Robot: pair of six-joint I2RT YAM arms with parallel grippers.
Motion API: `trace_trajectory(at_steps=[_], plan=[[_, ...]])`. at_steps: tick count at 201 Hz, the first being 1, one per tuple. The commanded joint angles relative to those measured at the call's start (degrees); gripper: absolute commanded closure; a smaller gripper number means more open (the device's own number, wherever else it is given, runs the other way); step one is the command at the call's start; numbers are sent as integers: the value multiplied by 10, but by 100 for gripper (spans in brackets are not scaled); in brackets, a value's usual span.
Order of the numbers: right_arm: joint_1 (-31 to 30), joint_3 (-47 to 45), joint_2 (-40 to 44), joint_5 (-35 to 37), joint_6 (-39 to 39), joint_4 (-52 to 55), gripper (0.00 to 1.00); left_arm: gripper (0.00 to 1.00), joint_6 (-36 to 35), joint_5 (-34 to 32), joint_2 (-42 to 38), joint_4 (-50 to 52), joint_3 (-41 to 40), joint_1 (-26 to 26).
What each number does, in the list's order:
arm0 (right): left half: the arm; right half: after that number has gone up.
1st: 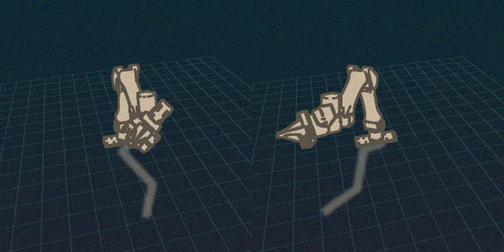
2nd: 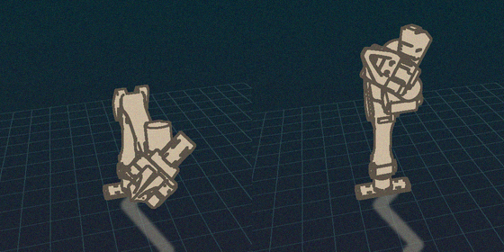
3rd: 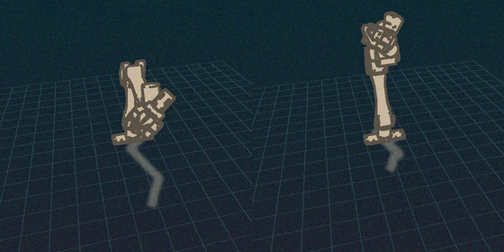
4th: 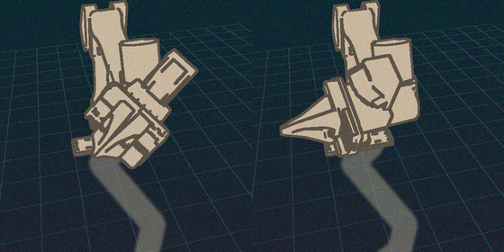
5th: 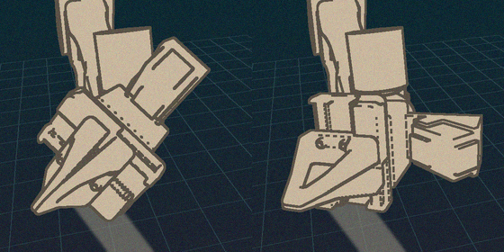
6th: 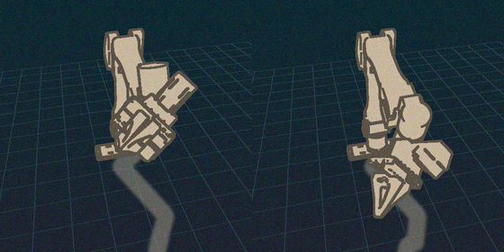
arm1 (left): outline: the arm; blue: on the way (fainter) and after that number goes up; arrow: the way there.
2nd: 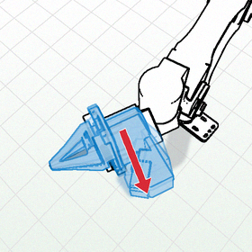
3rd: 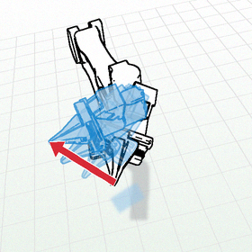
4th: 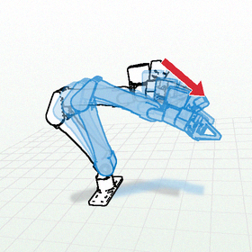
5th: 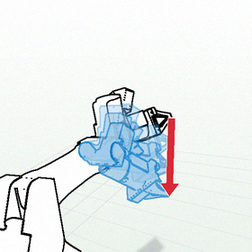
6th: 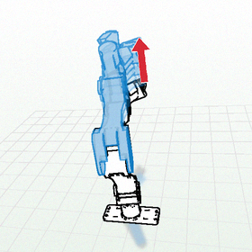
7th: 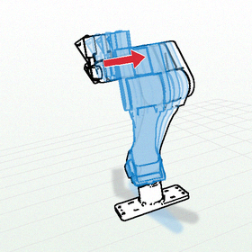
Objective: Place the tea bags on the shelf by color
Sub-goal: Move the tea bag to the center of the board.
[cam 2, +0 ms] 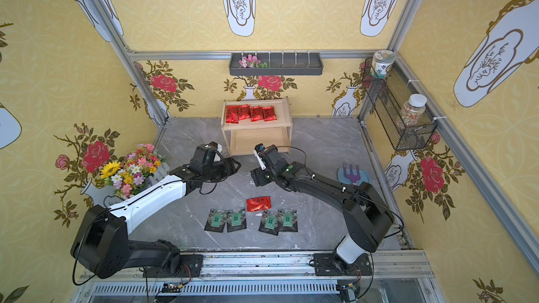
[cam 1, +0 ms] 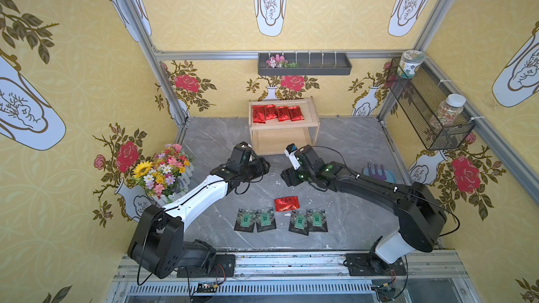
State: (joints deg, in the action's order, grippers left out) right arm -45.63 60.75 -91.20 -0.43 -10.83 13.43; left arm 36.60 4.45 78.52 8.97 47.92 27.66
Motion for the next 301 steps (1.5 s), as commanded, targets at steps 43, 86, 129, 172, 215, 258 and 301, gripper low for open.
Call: trace_trajectory(at_steps=[43, 86, 129, 172, 215, 258, 301], plan=[[-92, -44, -26, 60, 102, 1, 11, 30, -3, 55, 28, -82, -37, 1], [-129, -56, -45, 101, 110, 33, 0, 29, -1, 54, 37, -84, -42, -1], [-141, -71, -49, 140, 83, 51, 3, 29, 3, 58, 55, -87, -38, -2], [-130, -74, -53, 152, 59, 52, 3, 28, 3, 66, 64, -84, -34, -6], [-94, -74, -64, 145, 36, 52, 3, 28, 3, 72, 73, -84, -32, -9], [-65, -65, -72, 142, 39, 43, 3, 28, 3, 78, 82, -87, -32, -11], [-20, -65, -82, 138, 6, 38, 1, 30, 13, 95, 91, -97, -35, -11]])
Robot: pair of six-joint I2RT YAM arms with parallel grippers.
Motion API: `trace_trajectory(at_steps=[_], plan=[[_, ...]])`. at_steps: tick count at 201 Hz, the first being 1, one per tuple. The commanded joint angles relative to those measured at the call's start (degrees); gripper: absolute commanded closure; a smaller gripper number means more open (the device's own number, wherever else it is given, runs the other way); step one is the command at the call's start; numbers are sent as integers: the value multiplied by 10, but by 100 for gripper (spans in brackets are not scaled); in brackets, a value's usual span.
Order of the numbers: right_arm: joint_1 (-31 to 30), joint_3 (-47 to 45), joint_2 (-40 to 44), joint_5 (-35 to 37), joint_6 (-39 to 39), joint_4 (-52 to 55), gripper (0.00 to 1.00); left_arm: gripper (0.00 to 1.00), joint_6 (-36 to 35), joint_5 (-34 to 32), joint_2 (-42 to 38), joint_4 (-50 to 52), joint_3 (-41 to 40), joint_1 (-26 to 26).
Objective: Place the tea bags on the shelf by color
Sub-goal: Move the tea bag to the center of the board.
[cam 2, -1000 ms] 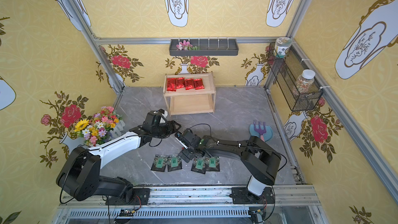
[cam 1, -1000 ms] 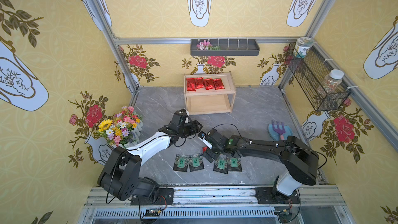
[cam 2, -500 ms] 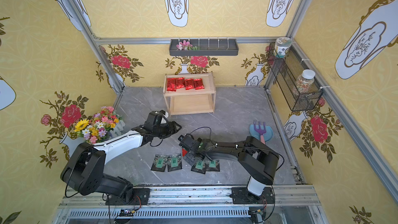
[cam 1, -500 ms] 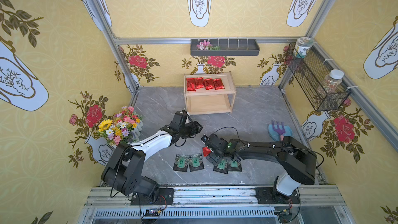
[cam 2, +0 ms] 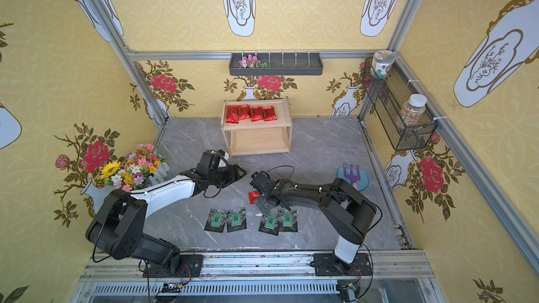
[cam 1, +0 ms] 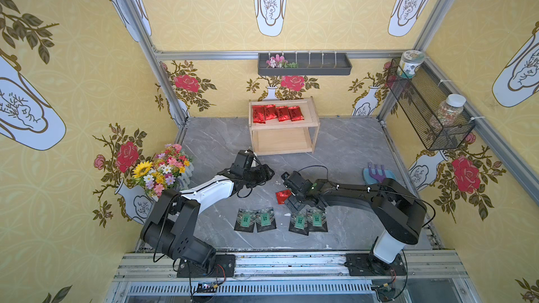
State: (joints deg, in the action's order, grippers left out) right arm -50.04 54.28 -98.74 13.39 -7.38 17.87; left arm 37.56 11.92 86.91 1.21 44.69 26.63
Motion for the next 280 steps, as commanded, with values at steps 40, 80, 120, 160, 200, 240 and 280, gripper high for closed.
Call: trace_trajectory(at_steps=[40, 80, 120, 160, 200, 240, 280], plan=[[49, -3, -10, -10, -60, -30, 5, 30, 9, 35, 13, -34, -5, -1], [73, -3, -17, -33, -75, -56, 9, 31, 20, 55, 19, -58, -13, -24], [96, 14, -28, -58, -74, -77, 13, 31, 25, 64, 28, -69, -17, -23], [109, 49, -54, -95, -75, -103, 17, 32, 28, 68, 32, -77, -17, -24], [115, 95, -94, -138, -70, -117, 20, 33, 30, 76, 44, -83, -14, -24], [121, 137, -130, -185, -69, -122, 26, 34, 26, 71, 41, -79, -14, -31], [121, 180, -163, -219, -62, -114, 33, 36, 24, 75, 18, -111, -40, -46]])
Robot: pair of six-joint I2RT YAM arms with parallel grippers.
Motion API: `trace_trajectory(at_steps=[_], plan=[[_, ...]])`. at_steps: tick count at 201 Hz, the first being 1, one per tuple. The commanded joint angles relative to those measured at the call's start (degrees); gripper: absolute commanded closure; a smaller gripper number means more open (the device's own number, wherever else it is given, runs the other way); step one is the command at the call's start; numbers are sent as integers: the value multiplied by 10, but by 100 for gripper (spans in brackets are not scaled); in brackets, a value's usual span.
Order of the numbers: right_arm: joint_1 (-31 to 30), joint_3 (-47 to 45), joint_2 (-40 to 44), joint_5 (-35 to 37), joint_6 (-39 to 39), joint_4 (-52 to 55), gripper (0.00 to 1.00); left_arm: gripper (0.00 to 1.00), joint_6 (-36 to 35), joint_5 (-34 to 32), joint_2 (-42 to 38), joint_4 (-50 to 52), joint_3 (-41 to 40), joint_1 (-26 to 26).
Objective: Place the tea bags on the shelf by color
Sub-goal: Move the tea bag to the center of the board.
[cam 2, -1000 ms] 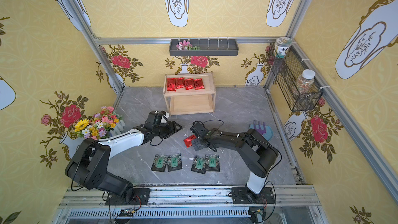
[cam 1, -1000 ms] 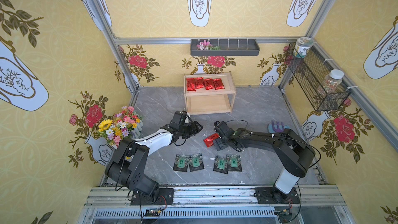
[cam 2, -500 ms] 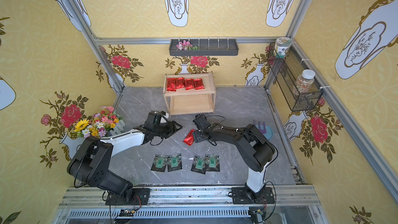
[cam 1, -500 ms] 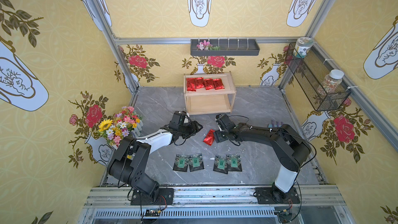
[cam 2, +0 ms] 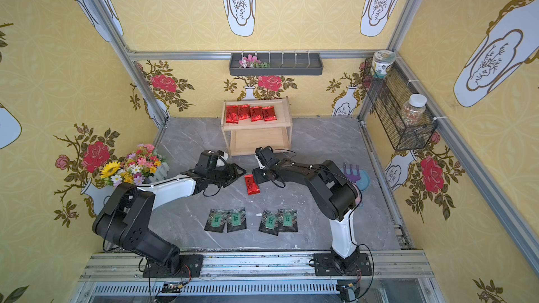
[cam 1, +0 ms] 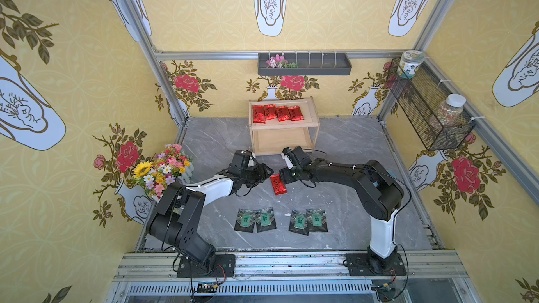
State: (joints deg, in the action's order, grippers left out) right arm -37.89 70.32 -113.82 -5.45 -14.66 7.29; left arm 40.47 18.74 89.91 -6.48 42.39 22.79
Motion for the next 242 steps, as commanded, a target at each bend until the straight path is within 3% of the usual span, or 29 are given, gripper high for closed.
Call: trace_trajectory(at_steps=[1, 32, 57, 73, 106, 142, 174, 242], plan=[[-1, 21, -12, -31, 11, -6, 33, 36, -5, 7, -12, -36, -18, -8], [10, 10, 22, -56, -13, -5, 33, 39, -1, 34, -1, -94, -26, -16], [22, -44, 74, -98, -102, -14, 34, 40, -1, 59, 9, -140, -21, -16], [31, -92, 106, -124, -172, -26, 36, 40, -15, 41, 12, -137, -14, -17], [47, -211, 156, -194, -313, -127, 37, 39, -37, 42, 41, -137, 3, -23], [48, -279, 161, -235, -402, -236, 37, 39, -42, 67, 84, -134, 28, -25], [48, -299, 133, -261, -450, -319, 40, 40, -47, 89, 113, -138, 38, -26], [60, -289, 77, -290, -477, -389, 52, 43, -52, 107, 126, -146, 17, -28]])
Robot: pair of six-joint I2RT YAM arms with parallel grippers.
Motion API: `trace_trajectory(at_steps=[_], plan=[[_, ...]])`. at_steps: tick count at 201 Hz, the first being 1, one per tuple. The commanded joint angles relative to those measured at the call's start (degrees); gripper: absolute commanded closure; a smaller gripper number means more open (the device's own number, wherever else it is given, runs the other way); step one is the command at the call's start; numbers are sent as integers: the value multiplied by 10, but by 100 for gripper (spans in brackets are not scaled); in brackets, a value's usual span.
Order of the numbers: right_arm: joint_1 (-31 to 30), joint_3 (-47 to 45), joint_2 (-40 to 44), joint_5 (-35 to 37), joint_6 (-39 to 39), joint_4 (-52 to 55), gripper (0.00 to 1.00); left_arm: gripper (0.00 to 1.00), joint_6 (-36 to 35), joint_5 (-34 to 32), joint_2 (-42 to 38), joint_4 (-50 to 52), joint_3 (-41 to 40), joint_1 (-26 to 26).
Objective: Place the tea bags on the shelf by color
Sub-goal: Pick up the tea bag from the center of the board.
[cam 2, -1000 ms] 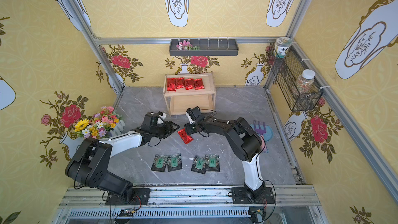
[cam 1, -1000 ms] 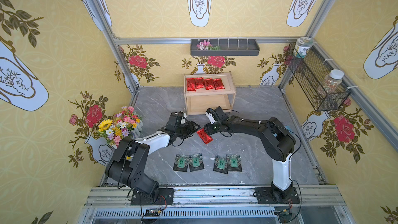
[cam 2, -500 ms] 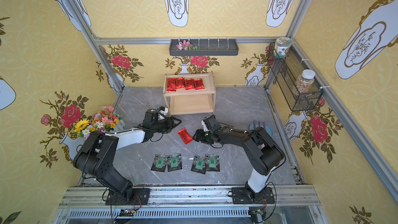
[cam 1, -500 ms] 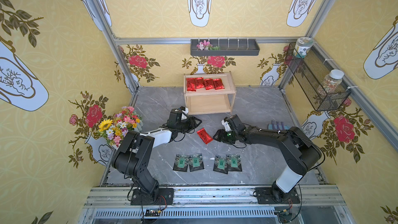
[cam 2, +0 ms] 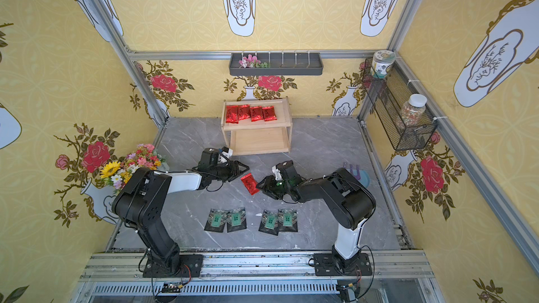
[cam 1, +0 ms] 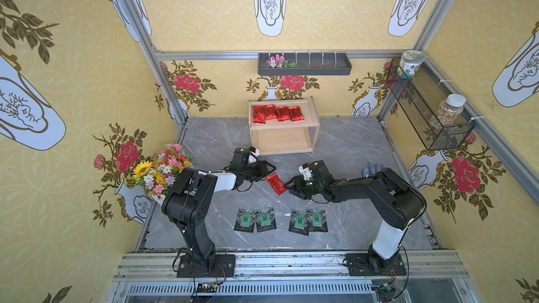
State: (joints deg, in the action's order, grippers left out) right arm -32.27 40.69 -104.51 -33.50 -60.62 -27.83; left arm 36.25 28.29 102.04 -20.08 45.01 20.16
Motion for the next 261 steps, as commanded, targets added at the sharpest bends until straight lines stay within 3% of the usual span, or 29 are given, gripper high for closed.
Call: trace_trajectory(at_steps=[1, 49, 117, 170, 221, 261], plan=[[4, 7, -17, -10, -18, -39, 52, 43, -10, 11, 4, -10, -10, -1], [10, 22, -52, -31, -28, -74, 68, 43, -7, 11, 13, -14, -13, -4], [15, 24, -68, -43, -32, -97, 100, 43, -2, 13, 23, -12, -3, -5], [15, 0, -22, -26, -16, -86, 100, 43, 24, -5, -33, -2, -10, -11], [19, -54, 80, -11, -22, -142, 100, 42, 47, -47, -149, 37, -29, -11], [40, -46, 192, 4, -3, -75, 100, 41, 46, -54, -218, 94, -7, -7]])
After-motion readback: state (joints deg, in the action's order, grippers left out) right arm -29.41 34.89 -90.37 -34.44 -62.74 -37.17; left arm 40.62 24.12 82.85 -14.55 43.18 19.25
